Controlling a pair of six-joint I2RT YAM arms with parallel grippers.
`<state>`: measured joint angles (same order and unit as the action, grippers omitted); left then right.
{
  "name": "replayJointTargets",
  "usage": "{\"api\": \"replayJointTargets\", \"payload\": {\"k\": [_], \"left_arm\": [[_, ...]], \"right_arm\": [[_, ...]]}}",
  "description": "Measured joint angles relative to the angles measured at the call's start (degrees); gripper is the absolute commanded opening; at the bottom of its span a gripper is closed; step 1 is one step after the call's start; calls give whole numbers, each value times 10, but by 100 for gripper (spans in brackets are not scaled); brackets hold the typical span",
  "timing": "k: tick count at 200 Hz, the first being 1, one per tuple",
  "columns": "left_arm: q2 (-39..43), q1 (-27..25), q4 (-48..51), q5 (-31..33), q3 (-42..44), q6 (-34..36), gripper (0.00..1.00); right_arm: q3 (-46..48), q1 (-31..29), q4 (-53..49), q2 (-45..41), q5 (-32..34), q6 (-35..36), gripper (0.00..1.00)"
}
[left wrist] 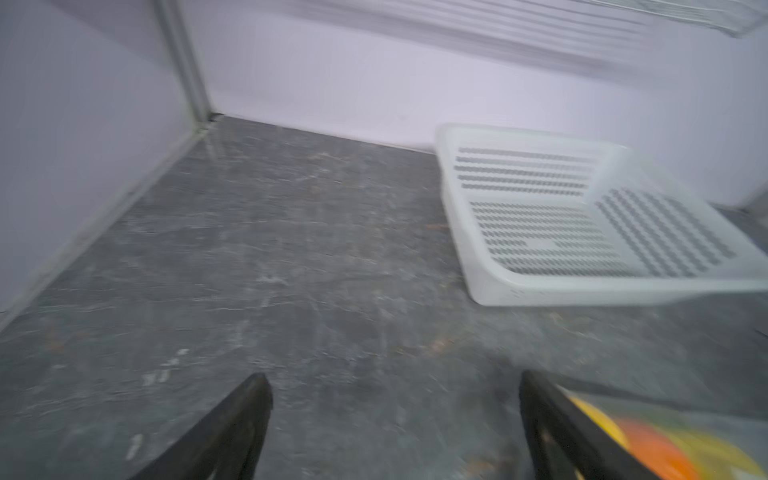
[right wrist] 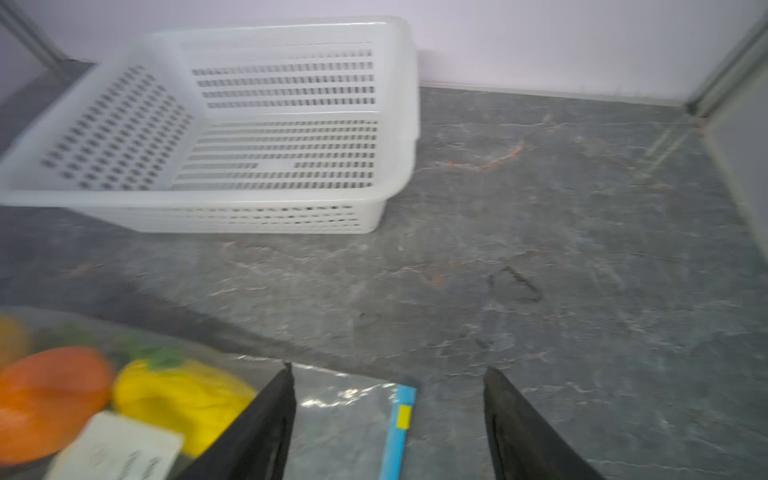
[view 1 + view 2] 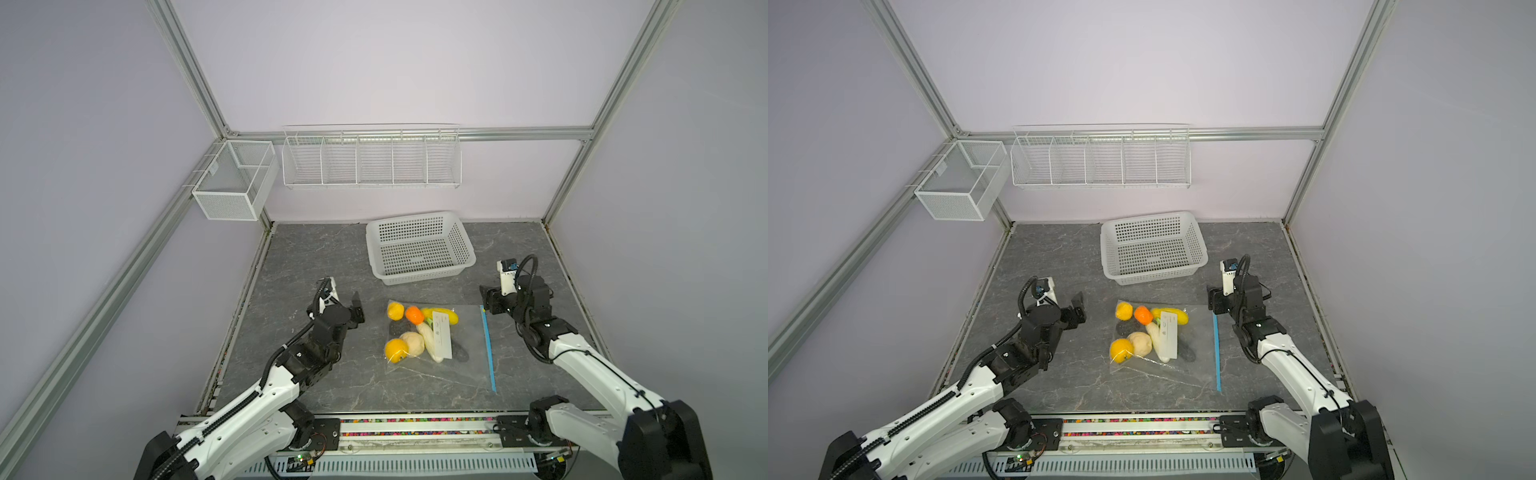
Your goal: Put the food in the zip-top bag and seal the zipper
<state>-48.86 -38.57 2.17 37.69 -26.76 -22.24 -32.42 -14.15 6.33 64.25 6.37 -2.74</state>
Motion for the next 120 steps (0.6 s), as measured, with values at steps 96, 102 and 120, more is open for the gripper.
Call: {"api": "replayJointTargets", "payload": {"k": [96, 102, 120], "left_arm": [[-211, 302, -212, -128, 49, 201, 88], [-228, 303, -228, -139, 48, 211, 87], [-269, 304, -279, -163, 46, 234, 88]], "right_arm": [[141, 97, 445, 225, 87, 75, 90], [137, 100, 450, 233, 83, 77, 89], [127, 111, 447, 239, 59, 69, 89]]}}
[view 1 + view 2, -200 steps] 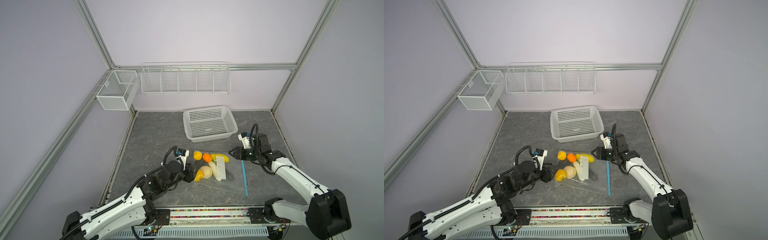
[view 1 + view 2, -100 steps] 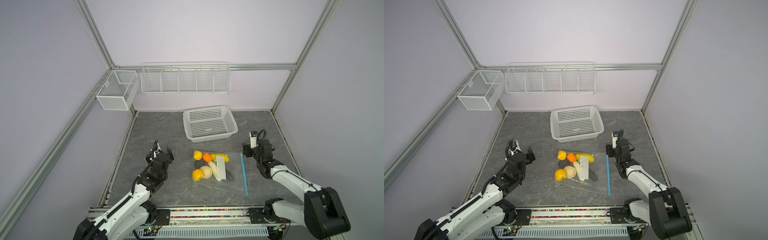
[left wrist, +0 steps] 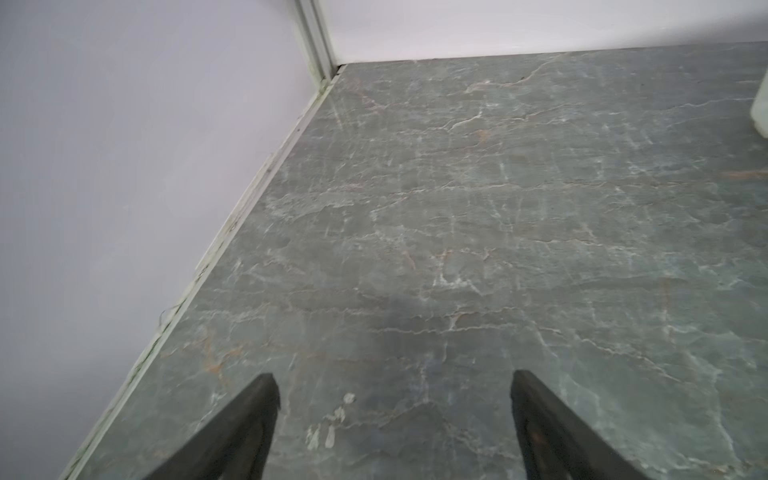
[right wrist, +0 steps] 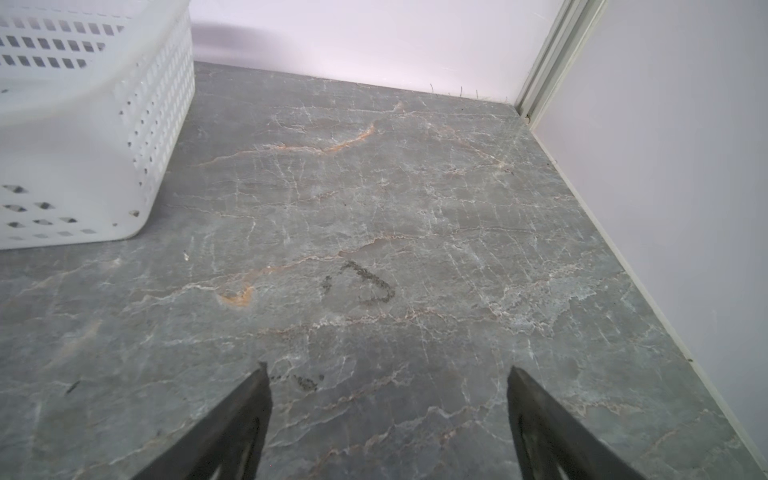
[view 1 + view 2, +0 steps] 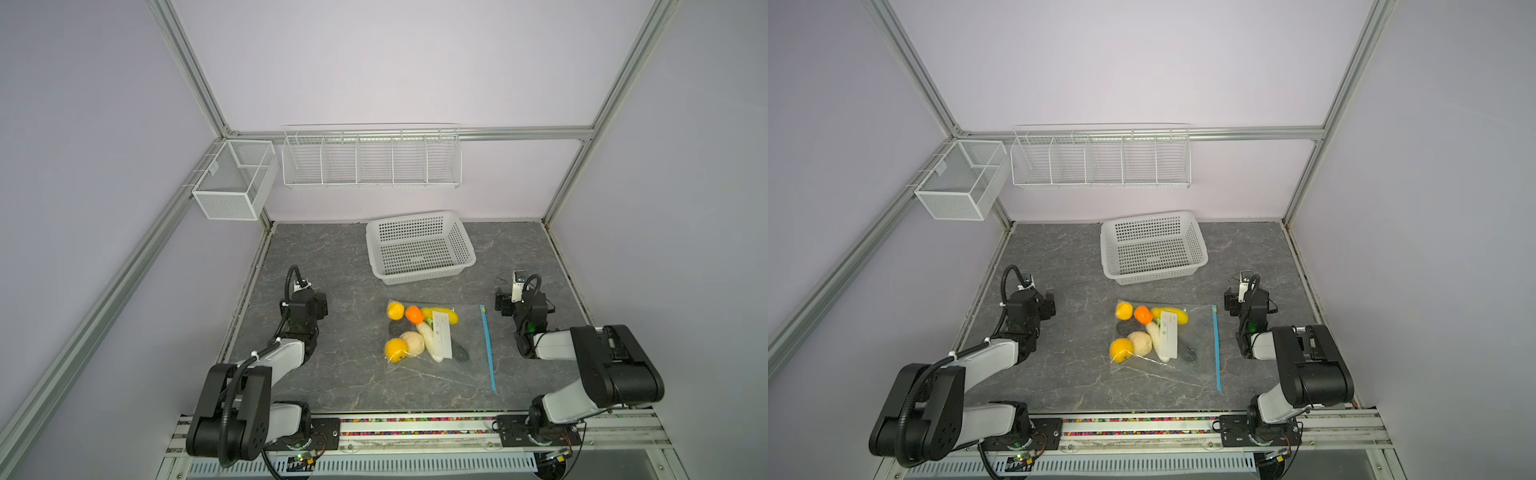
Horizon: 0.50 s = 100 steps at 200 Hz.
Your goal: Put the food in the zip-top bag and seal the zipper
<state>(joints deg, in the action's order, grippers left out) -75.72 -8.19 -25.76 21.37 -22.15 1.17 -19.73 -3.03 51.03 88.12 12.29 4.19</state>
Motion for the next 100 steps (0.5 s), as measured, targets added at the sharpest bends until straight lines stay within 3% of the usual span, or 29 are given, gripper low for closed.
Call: {"api": "replayJointTargets", "payload": {"k": [34, 65, 78, 100], "left_arm": [[-36, 8, -45, -17, -27, 7, 92], [-92, 23, -184, -47, -2, 0, 94], [-120, 29, -192, -61, -1, -3, 100], [-129, 47, -195, -73, -1, -16, 99]], "right_arm": [[-15, 15, 0, 0, -22, -10, 89], [-16, 15, -2, 0, -33, -12, 89], [-16, 15, -2, 0, -35, -12, 89], [-16, 19, -3, 0, -43, -14, 89]]}}
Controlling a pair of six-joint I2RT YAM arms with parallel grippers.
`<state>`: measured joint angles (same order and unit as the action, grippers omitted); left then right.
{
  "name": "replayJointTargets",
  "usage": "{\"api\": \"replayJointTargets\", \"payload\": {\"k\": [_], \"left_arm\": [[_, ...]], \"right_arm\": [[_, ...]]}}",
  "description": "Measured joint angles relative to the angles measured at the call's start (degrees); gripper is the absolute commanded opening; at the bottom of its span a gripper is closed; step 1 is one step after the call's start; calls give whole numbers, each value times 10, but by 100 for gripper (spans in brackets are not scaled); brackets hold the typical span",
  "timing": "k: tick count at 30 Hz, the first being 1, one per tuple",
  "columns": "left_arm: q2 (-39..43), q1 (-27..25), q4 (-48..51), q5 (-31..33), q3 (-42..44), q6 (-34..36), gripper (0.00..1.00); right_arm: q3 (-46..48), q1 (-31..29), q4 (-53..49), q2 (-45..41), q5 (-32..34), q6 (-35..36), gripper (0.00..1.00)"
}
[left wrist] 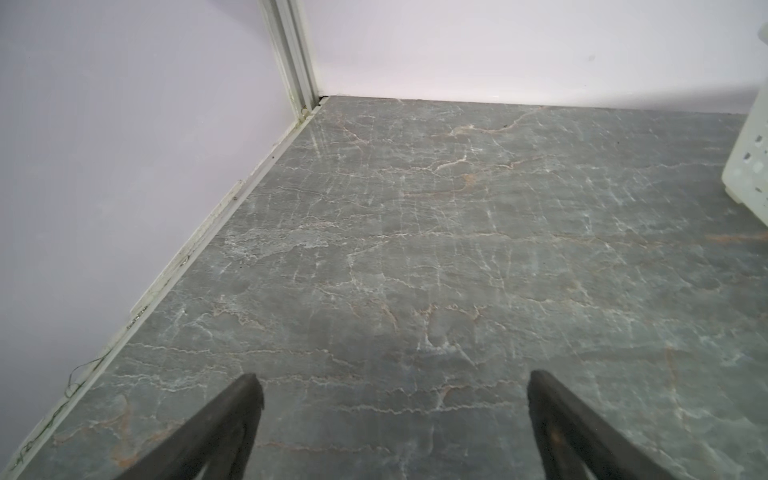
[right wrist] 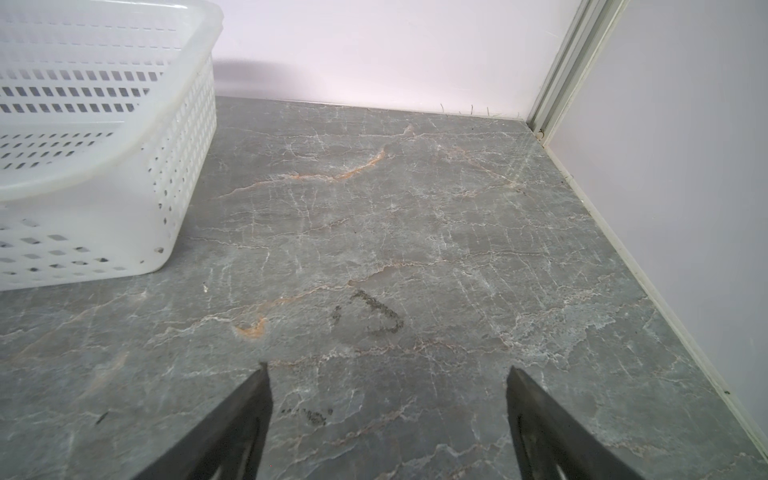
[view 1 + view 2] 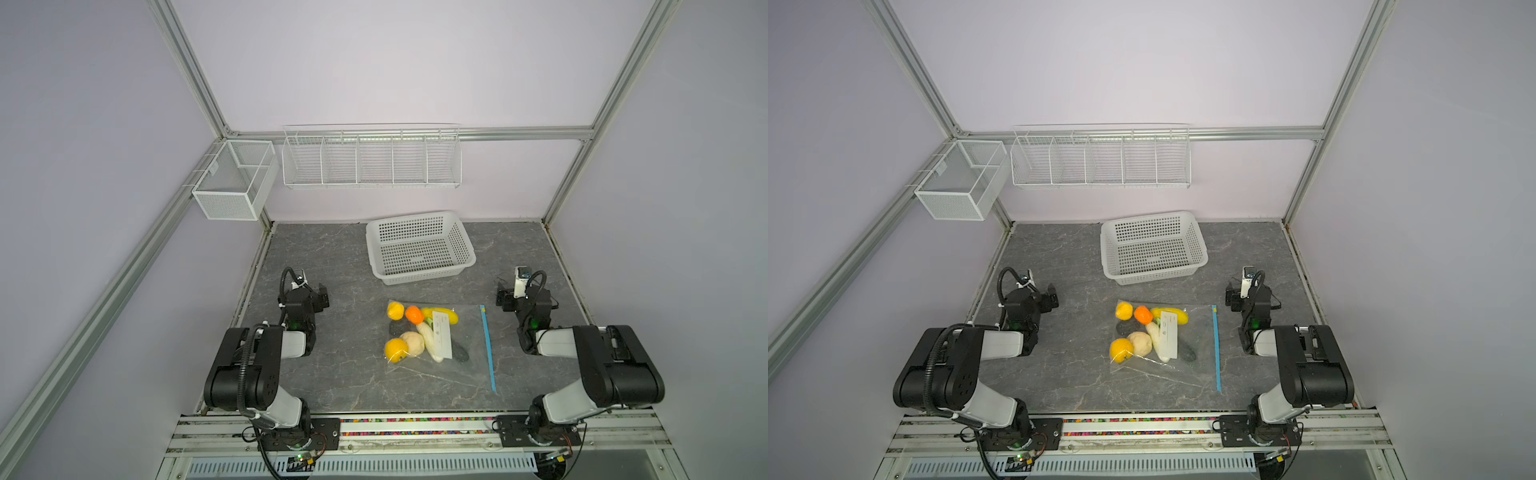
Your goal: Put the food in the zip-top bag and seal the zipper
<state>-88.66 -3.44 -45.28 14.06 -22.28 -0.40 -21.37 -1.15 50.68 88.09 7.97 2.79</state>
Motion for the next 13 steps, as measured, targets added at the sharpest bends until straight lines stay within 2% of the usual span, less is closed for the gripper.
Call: {"api": "replayJointTargets", "payload": {"k": [13], "left_arm": [[0, 5, -16, -11, -6, -9, 99]], "right_arm": [[-12, 7, -22, 0, -17, -2, 89]]}}
